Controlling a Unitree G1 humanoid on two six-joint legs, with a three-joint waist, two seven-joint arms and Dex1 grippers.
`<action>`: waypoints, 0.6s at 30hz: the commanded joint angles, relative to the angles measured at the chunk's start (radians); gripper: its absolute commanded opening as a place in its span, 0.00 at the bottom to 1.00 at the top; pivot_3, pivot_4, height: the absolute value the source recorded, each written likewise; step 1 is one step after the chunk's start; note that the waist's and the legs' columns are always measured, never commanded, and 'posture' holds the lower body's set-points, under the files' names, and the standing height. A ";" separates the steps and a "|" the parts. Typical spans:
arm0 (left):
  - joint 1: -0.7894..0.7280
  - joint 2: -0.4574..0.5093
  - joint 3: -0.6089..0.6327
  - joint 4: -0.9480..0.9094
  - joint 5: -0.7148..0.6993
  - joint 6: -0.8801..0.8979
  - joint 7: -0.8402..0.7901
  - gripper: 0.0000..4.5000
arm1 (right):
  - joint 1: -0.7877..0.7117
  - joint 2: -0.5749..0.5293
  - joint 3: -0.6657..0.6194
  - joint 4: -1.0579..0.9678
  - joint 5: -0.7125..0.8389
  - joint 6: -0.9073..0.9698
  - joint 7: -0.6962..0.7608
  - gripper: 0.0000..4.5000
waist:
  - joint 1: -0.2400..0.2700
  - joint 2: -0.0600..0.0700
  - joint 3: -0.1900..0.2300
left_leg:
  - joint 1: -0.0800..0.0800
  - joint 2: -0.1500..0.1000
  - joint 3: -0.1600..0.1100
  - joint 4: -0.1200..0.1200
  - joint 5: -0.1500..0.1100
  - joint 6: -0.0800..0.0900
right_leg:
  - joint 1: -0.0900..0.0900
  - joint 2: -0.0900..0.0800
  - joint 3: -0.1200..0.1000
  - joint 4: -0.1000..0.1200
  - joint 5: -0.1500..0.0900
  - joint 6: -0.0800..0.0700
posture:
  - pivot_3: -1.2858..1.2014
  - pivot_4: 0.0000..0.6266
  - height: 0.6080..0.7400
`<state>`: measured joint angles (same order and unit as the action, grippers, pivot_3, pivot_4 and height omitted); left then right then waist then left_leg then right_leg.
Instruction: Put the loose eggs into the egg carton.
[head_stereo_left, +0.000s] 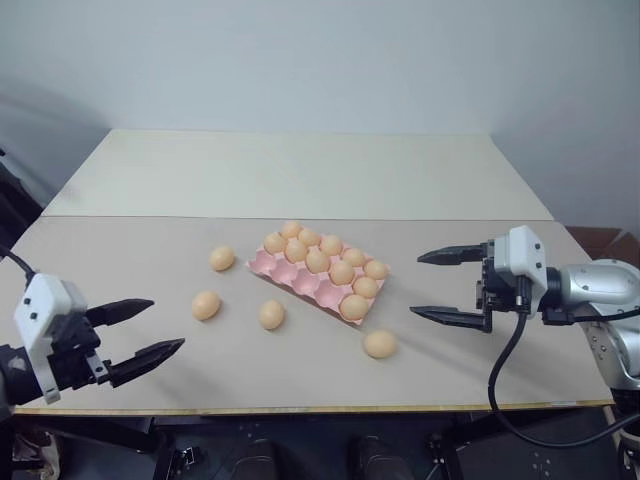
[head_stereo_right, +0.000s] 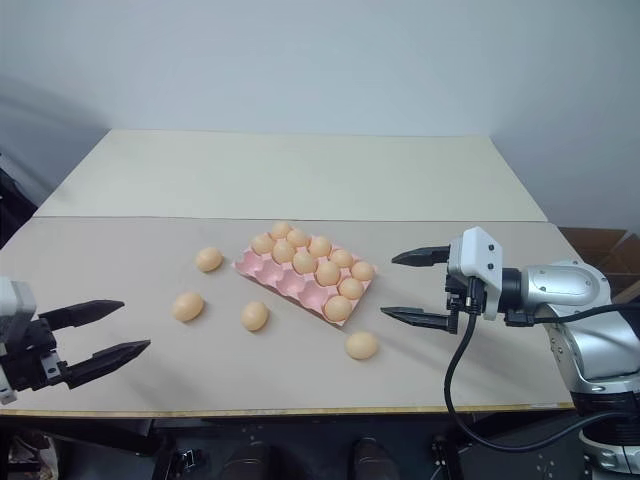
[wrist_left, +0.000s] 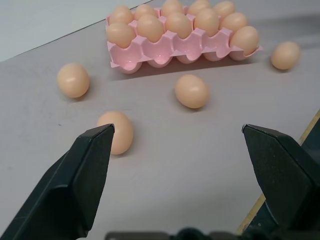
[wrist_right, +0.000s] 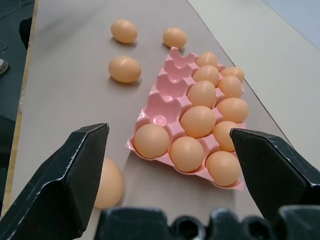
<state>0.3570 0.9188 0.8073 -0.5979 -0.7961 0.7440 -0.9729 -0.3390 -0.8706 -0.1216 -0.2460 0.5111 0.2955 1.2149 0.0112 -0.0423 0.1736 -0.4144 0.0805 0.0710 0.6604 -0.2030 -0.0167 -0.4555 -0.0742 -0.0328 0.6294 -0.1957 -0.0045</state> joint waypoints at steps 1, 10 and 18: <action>-0.023 0.016 0.049 -0.006 -0.059 0.023 0.002 0.99 | -0.005 -0.001 -0.007 -0.028 0.006 -0.008 -0.006 1.00 | 0.000 0.000 0.000 | 0.000 0.000 0.000 0.000 0.000 0.000 | 0.000 0.000 0.000 0.000 0.000 0.000 | 0.52 0.24 1.00; -0.005 0.038 0.053 -0.010 -0.058 0.025 -0.020 0.99 | 0.015 -0.001 -0.008 -0.050 0.020 -0.001 -0.017 1.00 | -0.001 0.000 0.000 | 0.000 0.000 0.000 0.000 0.000 0.000 | 0.000 0.000 0.000 0.000 0.000 0.000 | 0.52 0.24 1.00; -0.025 0.046 -0.033 -0.007 0.012 -0.022 -0.026 0.99 | 0.007 -0.047 -0.001 -0.034 0.013 -0.010 0.052 1.00 | 0.001 0.000 0.000 | 0.000 0.000 0.000 0.000 0.000 0.000 | 0.000 0.000 0.000 0.000 0.000 0.000 | 0.52 0.24 1.00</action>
<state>0.3370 0.9545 0.7705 -0.5936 -0.7928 0.7451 -0.9937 -0.3272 -0.8984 -0.0976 -0.2646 0.5136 0.2957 1.2469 0.0123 -0.0423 0.1736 -0.4148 0.0804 0.0712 0.6603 -0.2030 -0.0167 -0.4556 -0.0743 -0.0328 0.6291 -0.1957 -0.0046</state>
